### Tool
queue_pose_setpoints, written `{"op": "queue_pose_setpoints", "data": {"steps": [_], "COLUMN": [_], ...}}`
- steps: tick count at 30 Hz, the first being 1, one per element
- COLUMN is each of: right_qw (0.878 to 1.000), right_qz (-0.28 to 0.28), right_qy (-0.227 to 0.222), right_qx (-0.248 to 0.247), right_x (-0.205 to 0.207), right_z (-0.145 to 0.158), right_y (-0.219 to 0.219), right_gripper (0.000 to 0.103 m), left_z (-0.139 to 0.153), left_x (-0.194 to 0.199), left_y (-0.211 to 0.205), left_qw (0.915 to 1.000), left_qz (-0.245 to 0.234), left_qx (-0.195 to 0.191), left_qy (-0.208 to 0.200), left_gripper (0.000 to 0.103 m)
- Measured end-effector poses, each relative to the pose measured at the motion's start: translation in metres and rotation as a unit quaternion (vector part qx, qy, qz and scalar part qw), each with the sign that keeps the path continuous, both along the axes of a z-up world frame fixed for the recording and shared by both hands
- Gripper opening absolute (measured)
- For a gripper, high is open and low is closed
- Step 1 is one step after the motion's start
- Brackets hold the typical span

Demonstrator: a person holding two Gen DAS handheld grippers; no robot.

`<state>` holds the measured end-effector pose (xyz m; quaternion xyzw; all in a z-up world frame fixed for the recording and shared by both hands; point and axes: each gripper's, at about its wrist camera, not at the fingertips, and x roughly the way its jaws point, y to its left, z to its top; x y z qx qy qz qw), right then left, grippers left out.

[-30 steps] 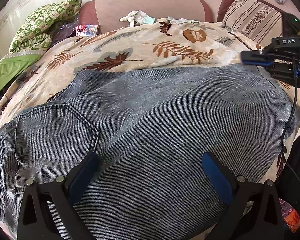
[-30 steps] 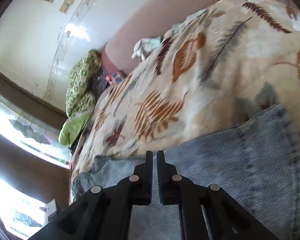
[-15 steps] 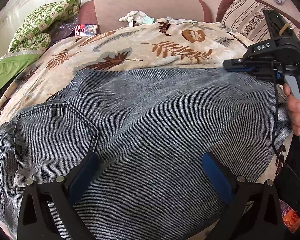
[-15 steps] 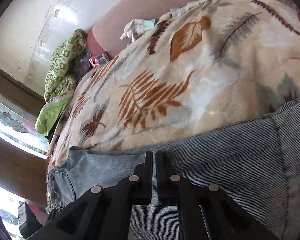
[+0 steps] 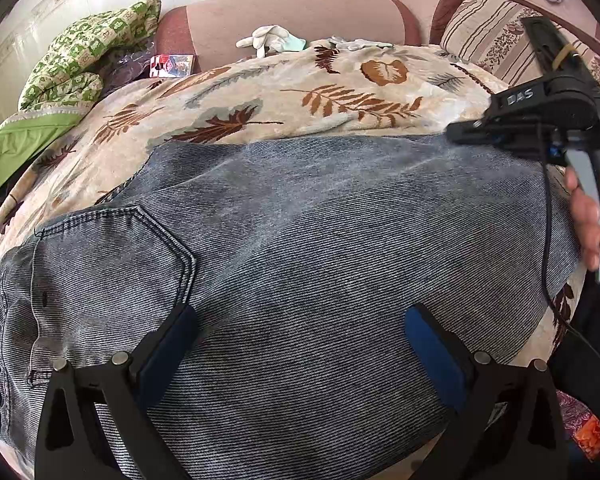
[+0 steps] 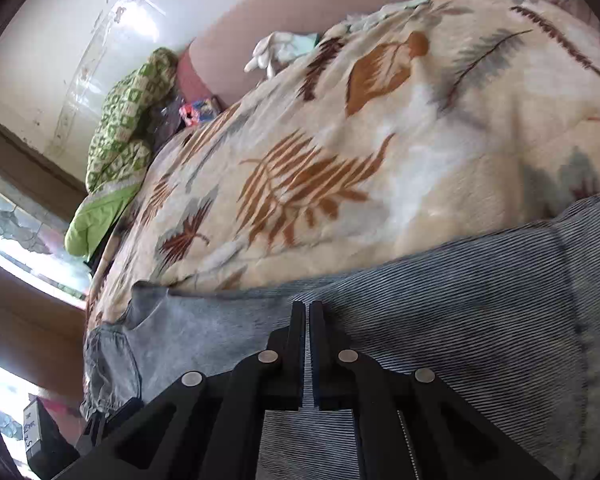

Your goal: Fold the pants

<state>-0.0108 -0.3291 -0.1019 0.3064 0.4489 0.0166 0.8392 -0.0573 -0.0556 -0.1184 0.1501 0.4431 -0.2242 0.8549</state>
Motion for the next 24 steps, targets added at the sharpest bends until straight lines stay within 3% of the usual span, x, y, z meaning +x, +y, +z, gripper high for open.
{"op": "queue_pose_setpoints", "data": {"steps": [4, 10, 13, 14, 15, 16, 24], "right_qw": [0.998, 0.982, 0.977, 0.975, 0.974, 0.972, 0.962], "right_qz": [-0.050, -0.124, -0.145, -0.148, -0.150, -0.151, -0.152], "right_qy": [-0.038, -0.086, -0.058, -0.046, -0.036, -0.028, 0.038], "right_qx": [0.009, 0.111, 0.143, 0.158, 0.169, 0.179, 0.224], "right_x": [-0.035, -0.124, -0.160, -0.169, -0.177, -0.183, -0.196], "right_z": [0.028, 0.057, 0.051, 0.047, 0.043, 0.039, 0.002], "right_y": [-0.041, -0.111, -0.125, -0.126, -0.125, -0.122, -0.094], "right_gripper": [0.006, 0.008, 0.023, 0.036, 0.059, 0.068, 0.071], "left_z": [0.002, 0.009, 0.010, 0.010, 0.009, 0.010, 0.022], "left_x": [-0.001, -0.002, -0.001, -0.001, 0.000, 0.000, 0.001], "left_y": [0.001, 0.005, 0.005, 0.006, 0.007, 0.008, 0.018], "left_qw": [1.0000, 0.9996, 0.9994, 0.9994, 0.9994, 0.9994, 0.9978], "left_qz": [-0.001, 0.001, 0.001, 0.003, 0.005, 0.007, 0.019], "left_qx": [-0.001, -0.026, -0.031, -0.031, -0.031, -0.032, -0.063], "left_qy": [0.002, 0.011, 0.012, 0.012, 0.013, 0.014, -0.001], "left_gripper": [0.103, 0.103, 0.103, 0.103, 0.103, 0.103, 0.103]}}
